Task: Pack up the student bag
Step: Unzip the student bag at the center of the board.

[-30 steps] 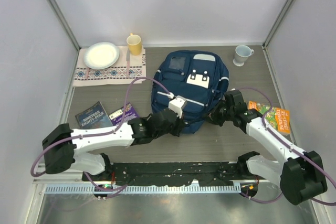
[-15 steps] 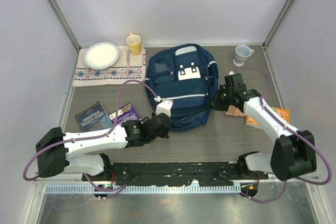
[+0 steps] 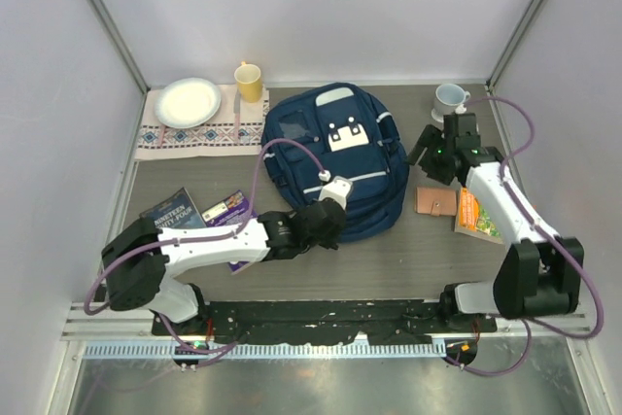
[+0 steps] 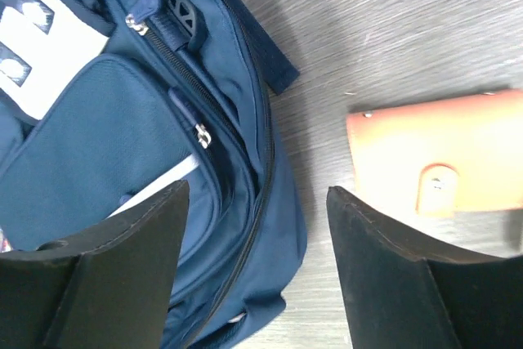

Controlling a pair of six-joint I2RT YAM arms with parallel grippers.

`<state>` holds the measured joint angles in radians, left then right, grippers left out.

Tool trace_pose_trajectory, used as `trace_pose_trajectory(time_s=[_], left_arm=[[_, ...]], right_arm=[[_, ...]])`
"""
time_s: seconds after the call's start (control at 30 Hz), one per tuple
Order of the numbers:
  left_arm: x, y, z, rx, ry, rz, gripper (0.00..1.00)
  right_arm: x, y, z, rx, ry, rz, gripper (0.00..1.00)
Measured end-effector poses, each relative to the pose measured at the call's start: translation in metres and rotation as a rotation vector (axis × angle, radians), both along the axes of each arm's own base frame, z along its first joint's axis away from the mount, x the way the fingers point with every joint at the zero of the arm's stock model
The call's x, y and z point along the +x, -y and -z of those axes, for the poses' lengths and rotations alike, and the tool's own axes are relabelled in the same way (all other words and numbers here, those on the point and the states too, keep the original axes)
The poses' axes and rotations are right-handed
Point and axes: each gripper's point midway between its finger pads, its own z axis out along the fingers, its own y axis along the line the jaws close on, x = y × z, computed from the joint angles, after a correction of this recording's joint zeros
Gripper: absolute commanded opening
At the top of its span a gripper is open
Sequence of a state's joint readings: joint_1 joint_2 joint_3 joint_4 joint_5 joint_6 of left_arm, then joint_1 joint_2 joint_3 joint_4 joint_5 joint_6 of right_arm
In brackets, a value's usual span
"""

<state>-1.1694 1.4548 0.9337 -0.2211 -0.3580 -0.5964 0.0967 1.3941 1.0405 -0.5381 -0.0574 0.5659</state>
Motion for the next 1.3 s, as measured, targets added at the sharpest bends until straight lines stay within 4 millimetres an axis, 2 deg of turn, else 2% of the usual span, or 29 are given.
trace_pose_trajectory(time_s=[0.1,0.17,0.23,0.3,0.47,0.53,0.67,0.73,1.07,1.17,1.2,1.3], left_arm=[[0.002,0.011,0.0,-0.004,-0.008,0.015,0.0],[0.002,0.015,-0.002,-0.012,-0.009,0.023,0.0],[0.004,0.019,-0.004,-0.023,-0.009,0.031,0.0],[0.004,0.024,-0.006,-0.029,-0.006,0.052,0.0],[0.007,0.035,-0.012,-0.07,-0.012,0.09,0.0],[0.007,0.039,-0.013,-0.084,-0.016,0.106,0.0],[0.007,0.043,-0.012,-0.096,-0.023,0.129,0.0],[0.006,0.045,-0.012,-0.101,-0.025,0.141,0.0],[0.006,0.05,-0.016,-0.116,-0.016,0.164,0.0],[0.007,0.05,-0.017,-0.123,-0.014,0.163,0.0],[0.007,0.051,-0.018,-0.127,-0.012,0.165,0.0],[0.008,0.053,-0.02,-0.139,-0.008,0.171,0.0]], right_arm=[[-0.011,0.013,-0.029,-0.012,0.084,0.041,0.75],[-0.025,0.009,-0.049,0.03,0.149,0.036,0.75],[-0.041,-0.002,-0.06,0.109,0.192,0.022,0.75],[-0.061,-0.018,-0.054,0.211,0.184,-0.003,0.75],[-0.107,-0.054,-0.001,0.4,-0.011,-0.027,0.75],[-0.117,-0.063,0.007,0.439,-0.061,-0.029,0.75],[-0.118,-0.079,0.0,0.519,-0.067,-0.047,0.72],[-0.114,-0.087,-0.002,0.553,-0.06,-0.053,0.67],[-0.111,-0.104,0.011,0.583,-0.108,-0.045,0.62],[-0.111,-0.105,0.012,0.574,-0.106,-0.043,0.5],[-0.111,-0.105,0.013,0.571,-0.104,-0.042,0.4],[-0.112,-0.103,0.02,0.56,-0.109,-0.029,0.19]])
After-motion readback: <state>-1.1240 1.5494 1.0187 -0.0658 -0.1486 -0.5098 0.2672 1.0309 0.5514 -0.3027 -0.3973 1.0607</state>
